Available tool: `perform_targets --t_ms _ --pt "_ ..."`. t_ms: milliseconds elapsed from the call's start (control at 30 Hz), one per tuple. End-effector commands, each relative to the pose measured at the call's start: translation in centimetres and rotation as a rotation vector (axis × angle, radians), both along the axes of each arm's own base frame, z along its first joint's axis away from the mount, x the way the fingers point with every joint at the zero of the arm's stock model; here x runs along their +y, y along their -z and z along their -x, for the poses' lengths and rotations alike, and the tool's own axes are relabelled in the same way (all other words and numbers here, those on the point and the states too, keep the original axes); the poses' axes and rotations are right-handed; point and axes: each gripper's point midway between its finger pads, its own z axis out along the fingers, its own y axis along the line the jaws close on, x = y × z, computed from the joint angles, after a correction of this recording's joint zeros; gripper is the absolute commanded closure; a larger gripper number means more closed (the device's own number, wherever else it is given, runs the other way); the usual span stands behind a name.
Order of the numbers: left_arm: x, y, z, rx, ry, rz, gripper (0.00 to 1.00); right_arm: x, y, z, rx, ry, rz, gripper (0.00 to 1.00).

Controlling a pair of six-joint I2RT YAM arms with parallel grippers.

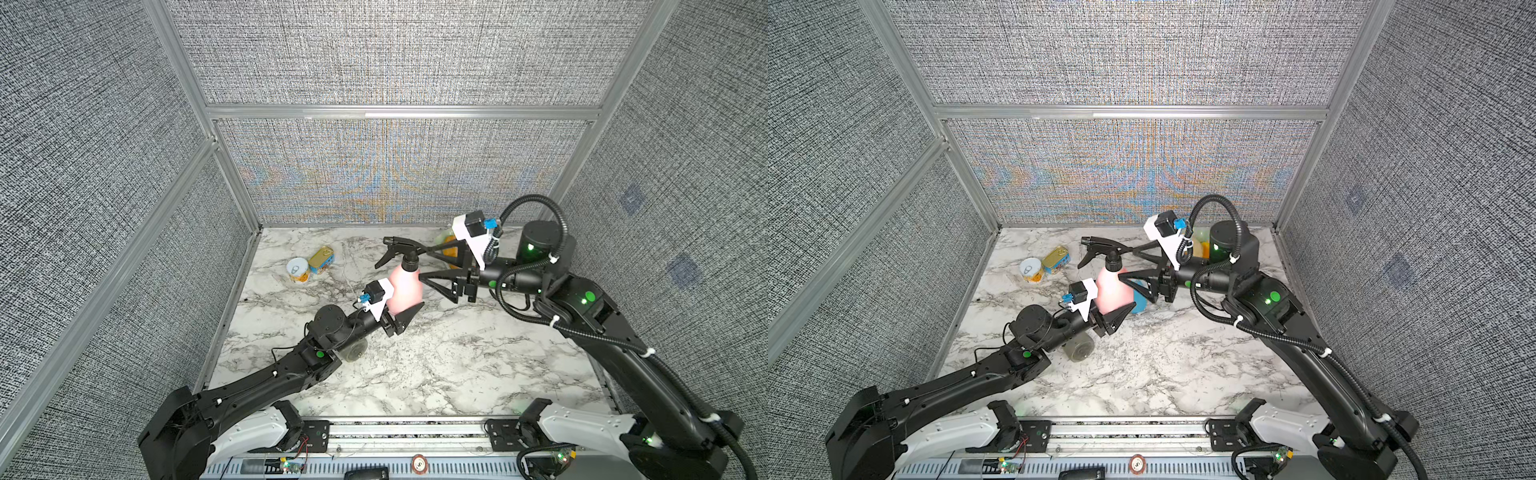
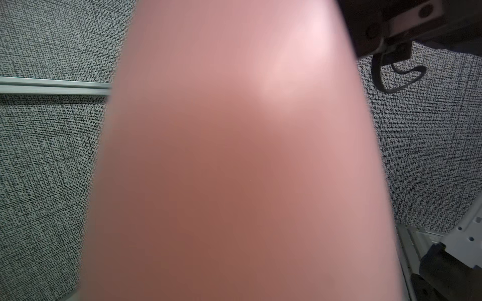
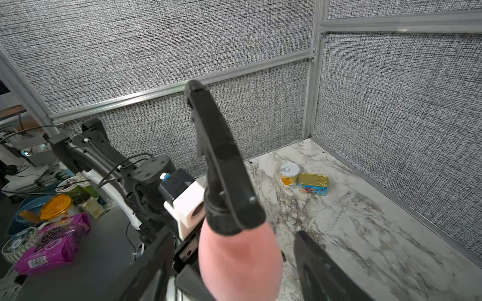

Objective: Attach spray nozzles to spray bottles
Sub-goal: Screw the spray nozzle on the spray bottle.

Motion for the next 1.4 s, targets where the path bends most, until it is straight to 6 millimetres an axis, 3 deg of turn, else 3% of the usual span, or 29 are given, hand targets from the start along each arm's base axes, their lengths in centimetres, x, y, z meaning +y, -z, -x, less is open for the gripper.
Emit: perform_targets --t_ms 0,433,633,867,967,1167,1367 --pt "0.1 -0.9 0.4 -0.029 0.013 0.023 0.46 0.6 -1.5 -0.7 -0.015 -0.001 -0.031 0.25" --pt "0.2 -1.1 0.5 -0.03 0.02 0.027 0.46 3.0 -1.1 0.1 0.026 -0.143 -0.03 0.32" --pt "0.2 -1.1 0.6 -0.029 0.02 0.027 0.46 3.6 -0.5 0.3 0.043 -0.167 -0.024 0.46" --pt "0.1 -1.0 0.5 -0.026 0.02 0.026 0.46 3.6 -0.5 0.7 0.036 -0.178 -0.033 0.74" --pt "0.2 -1.2 0.4 -0.025 0.015 0.032 0.46 3.9 0.2 0.7 0.049 -0.178 -0.023 0.83" --pt "0.2 -1.2 0.1 -0.019 0.0 0.026 0.46 4.8 2.4 0.4 0.071 -0.146 0.033 0.9" --pt "0.3 -1.1 -1.4 0.001 -0.076 -0.007 0.48 4.6 5.8 -2.2 0.103 0.065 0.146 1.0"
